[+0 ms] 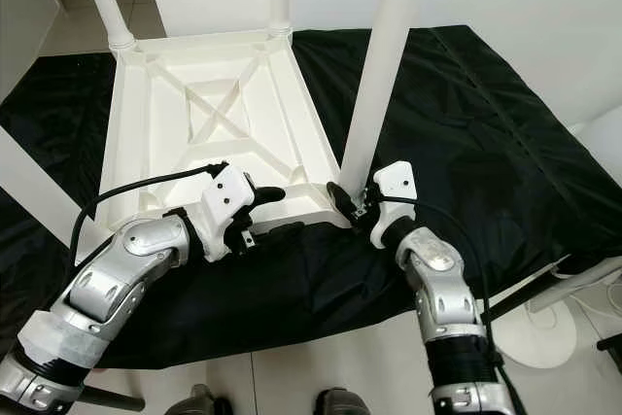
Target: Building children table
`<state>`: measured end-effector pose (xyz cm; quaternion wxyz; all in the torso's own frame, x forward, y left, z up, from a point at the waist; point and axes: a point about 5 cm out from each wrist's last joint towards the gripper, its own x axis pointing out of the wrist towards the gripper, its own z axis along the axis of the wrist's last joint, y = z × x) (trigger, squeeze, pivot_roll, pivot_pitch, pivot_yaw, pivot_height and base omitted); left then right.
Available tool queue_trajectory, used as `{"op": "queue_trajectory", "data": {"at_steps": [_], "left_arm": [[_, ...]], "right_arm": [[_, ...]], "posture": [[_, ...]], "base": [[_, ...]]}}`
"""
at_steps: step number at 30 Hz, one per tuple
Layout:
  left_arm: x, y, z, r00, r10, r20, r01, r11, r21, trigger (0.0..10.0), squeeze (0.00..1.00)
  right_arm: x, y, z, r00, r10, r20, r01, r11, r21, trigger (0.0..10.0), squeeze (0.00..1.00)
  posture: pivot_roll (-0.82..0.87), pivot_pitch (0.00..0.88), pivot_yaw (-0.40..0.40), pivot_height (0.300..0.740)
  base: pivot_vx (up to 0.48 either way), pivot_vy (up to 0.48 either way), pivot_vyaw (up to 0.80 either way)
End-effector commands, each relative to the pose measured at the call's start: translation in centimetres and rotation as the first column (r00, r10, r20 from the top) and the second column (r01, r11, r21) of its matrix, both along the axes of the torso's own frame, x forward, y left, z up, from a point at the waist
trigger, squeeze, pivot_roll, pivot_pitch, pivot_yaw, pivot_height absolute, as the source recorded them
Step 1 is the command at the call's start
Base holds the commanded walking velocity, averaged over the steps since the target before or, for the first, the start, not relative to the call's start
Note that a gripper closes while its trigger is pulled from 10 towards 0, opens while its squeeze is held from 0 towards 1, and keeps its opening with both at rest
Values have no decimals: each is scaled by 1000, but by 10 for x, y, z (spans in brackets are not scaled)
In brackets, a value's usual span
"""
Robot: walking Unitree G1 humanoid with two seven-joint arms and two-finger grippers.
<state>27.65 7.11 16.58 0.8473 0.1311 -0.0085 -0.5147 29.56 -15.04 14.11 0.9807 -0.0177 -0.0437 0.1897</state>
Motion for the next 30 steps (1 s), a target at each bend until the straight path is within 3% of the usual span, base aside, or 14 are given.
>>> {"op": "queue_trajectory", "data": {"at_steps": [1, 6, 12, 17, 18, 19, 23, 27, 29, 30], "left_arm": [[-4, -5, 0, 997, -75, -13, 75, 997, 9, 10000, 0], [-5, -6, 0, 997, -80, -12, 80, 997, 8, 10000, 0], [-6, -7, 0, 997, -80, -11, 80, 997, 7, 10000, 0], [-6, -6, -1, 997, -78, -13, 79, 997, 6, 10000, 0], [-5, -6, -1, 997, -77, -12, 77, 997, 6, 10000, 0], [-5, -6, -1, 997, -76, -12, 76, 997, 6, 10000, 0], [-6, -6, -1, 997, -75, -12, 75, 997, 5, 10000, 0], [-6, -7, -1, 997, -72, -12, 72, 997, 4, 10000, 0], [-6, -7, -1, 997, -72, -12, 72, 997, 4, 10000, 0], [-6, -6, -1, 997, -71, -13, 71, 997, 3, 10000, 0]], "right_arm": [[-1, 3, -2, 997, -75, -31, 76, 997, 25, 10000, 0], [-5, 23, -4, 946, -308, -102, 318, 943, 101, 10000, 0], [-12, 43, 0, 954, -283, -96, 292, 950, 106, 10000, 0], [-12, 36, 2, 945, -313, -98, 322, 941, 102, 10000, 0], [-12, 35, 3, 944, -315, -97, 324, 940, 105, 10000, 898], [-13, 35, 4, 945, -312, -95, 322, 940, 110, 10000, 1000], [-14, 35, 6, 953, -291, -79, 299, 947, 114, 10000, 1000], [-15, 20, 10, 963, -267, -45, 270, 957, 102, 10000, 1000], [-15, 20, 10, 963, -267, -45, 270, 957, 102, 10000, 1000], [-15, 11, 11, 969, -244, -28, 246, 966, 85, 10000, 1000]], "posture": [[-110, 65, 18, 740], [-106, 58, 12, 740], [-105, 56, 9, 740], [-105, 55, 4, 740], [-106, 54, 5, 740], [-105, 53, 2, 740], [-105, 52, 2, 740], [-104, 55, -3, 740], [-104, 55, -3, 740], [-104, 56, -4, 740]], "base": [[0, 0, 0], [0, 0, 0], [0, 0, 0], [0, 0, 0], [0, 0, 0], [0, 0, 0], [0, 0, 0], [0, 0, 0], [0, 0, 0], [0, 0, 0]]}}
